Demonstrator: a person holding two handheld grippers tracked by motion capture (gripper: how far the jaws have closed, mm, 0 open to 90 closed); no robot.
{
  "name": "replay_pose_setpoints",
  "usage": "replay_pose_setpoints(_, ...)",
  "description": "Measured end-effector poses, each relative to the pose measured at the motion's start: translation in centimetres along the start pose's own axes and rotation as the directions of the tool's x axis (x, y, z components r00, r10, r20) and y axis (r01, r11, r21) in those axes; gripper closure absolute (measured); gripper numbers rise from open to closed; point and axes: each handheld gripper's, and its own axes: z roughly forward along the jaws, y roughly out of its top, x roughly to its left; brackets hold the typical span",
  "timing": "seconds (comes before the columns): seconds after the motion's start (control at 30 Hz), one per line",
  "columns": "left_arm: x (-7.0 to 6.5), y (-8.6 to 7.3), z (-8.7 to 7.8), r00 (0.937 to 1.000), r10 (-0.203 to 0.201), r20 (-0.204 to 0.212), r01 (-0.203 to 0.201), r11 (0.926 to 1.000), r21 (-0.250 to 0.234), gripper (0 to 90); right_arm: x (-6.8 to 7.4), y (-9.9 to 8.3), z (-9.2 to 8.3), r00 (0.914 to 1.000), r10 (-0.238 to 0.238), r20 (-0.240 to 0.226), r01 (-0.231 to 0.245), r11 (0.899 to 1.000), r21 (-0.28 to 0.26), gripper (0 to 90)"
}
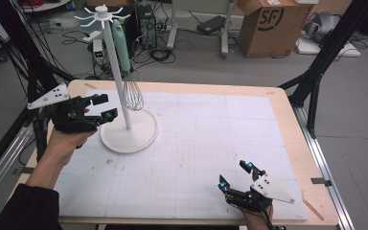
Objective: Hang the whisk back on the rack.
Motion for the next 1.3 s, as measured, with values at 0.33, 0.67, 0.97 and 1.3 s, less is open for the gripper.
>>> replay_pose_setpoints(0.33,-0.7,-4.2,0.7,0.9992,-0.041,0.005,0.041,0.9991,0.007,26.5,0.1,0.1,0.1,0.9999,-0.002,0.010,0.002,1.000,-0.008,14.7)
replay_pose_setpoints(0.67,-1.4,-6.5,1.4,0.9999,-0.005,-0.009,0.006,0.9991,0.041,25.9,0.2,0.1,0.2,1.0000,0.000,0.007,0.000,1.000,-0.005,14.7)
replay_pose_setpoints(0.97,-1.9,-8.4,1.8,1.0000,0.006,-0.007,-0.006,0.9985,0.055,25.8,0.2,0.1,0.2,1.0000,0.005,0.006,-0.005,1.000,-0.006,14.7)
replay_pose_setpoints(1.3,-2.3,-10.6,1.5,1.0000,-0.007,-0.006,0.007,0.9985,0.055,25.8,0.2,0.1,0.2,1.0000,-0.001,0.003,0.001,1.000,-0.007,14.7)
